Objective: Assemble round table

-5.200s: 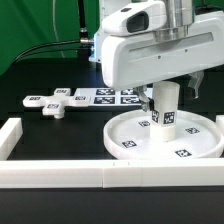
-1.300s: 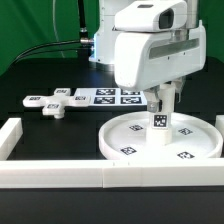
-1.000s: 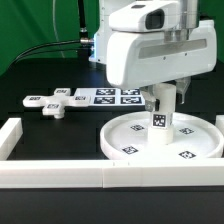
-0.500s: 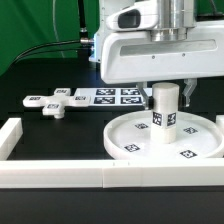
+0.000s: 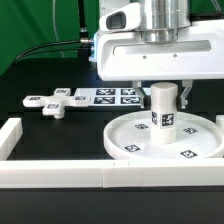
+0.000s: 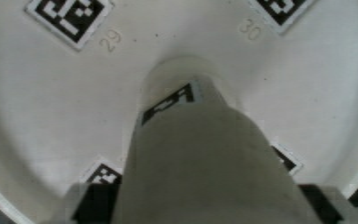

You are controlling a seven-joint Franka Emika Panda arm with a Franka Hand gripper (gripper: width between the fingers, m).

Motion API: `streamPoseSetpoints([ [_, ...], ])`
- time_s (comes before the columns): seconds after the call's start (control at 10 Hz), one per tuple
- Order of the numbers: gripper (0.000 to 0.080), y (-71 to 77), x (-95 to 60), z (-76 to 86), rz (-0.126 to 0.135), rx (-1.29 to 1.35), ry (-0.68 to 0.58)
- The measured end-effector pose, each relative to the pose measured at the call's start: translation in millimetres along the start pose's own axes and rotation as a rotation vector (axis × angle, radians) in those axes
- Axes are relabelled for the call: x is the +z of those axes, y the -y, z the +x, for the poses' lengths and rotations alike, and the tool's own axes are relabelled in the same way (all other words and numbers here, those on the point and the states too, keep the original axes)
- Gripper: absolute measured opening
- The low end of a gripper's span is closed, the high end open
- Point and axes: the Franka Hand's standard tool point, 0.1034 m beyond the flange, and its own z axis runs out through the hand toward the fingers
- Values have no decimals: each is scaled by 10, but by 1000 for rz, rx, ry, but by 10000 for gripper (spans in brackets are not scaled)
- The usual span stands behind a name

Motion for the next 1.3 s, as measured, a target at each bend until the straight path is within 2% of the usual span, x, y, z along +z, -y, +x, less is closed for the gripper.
streamPoseSetpoints([
  [0.3,412,-22,0,9,8,164,2],
  [0.8,412,-51,-29,-14,46,680,20],
  [1.3,412,-30,-28,-38,56,1099,44],
])
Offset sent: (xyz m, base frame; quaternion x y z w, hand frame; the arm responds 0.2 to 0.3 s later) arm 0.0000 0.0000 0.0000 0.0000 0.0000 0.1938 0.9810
